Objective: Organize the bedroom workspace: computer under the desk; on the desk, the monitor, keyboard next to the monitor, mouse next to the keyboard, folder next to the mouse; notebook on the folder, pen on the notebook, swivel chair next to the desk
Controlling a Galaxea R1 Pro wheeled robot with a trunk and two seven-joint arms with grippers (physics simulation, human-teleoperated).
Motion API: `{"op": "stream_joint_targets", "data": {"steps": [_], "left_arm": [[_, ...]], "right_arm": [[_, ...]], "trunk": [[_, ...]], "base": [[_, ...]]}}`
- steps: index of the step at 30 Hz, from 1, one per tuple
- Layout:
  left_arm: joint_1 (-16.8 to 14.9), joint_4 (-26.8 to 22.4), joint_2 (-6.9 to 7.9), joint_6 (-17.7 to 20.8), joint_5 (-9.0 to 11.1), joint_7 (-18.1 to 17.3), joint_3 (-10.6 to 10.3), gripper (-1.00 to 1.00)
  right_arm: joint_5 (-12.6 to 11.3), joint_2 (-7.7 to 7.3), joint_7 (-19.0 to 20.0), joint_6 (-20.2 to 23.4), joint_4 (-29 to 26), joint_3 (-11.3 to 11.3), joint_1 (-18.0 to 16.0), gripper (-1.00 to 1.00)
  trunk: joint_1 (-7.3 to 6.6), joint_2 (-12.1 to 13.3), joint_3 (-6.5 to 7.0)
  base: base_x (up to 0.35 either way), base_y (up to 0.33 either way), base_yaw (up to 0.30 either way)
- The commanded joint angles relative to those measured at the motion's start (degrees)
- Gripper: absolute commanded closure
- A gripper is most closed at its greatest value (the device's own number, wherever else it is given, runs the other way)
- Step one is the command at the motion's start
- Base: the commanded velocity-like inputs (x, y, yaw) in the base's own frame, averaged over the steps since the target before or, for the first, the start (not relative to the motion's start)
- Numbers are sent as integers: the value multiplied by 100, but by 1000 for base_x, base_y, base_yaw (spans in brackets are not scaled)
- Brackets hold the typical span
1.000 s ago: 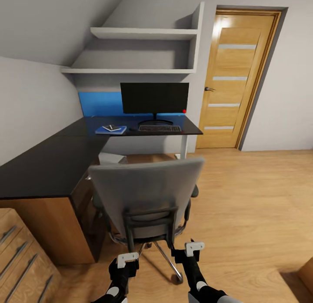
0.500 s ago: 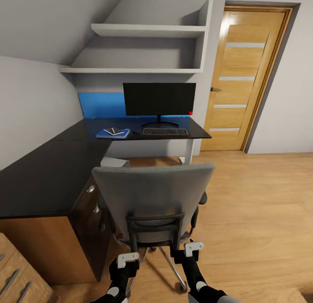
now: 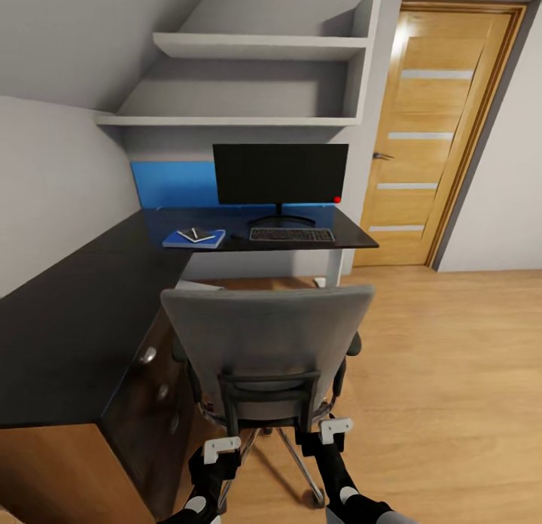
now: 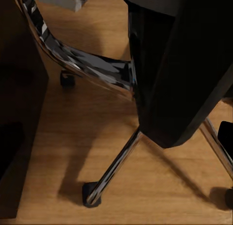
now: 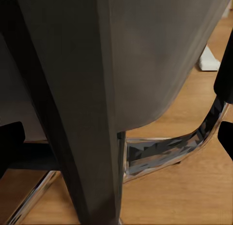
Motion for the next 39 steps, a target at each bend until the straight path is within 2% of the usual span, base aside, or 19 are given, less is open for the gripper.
{"op": "stream_joint_targets", "data": {"steps": [1,28,39], "left_arm": [[-6,2,0,-23,34,39,-9,-100],[-6,28,0,-20,34,39,-9,-100],[-6,28,0,-18,34,39,-11,-100]], "right_arm": [[-53,0,-56,-17,-1,-39,-4,-100],[-53,0,-51,-16,4,-39,-4,-100],[-53,0,-51,-8,7,-39,-4,-100]], "trunk": [[3,-2,-4],[3,-2,-4],[3,-2,-4]], "base": [[325,0,0],[325,-11,0],[310,-161,0]]}}
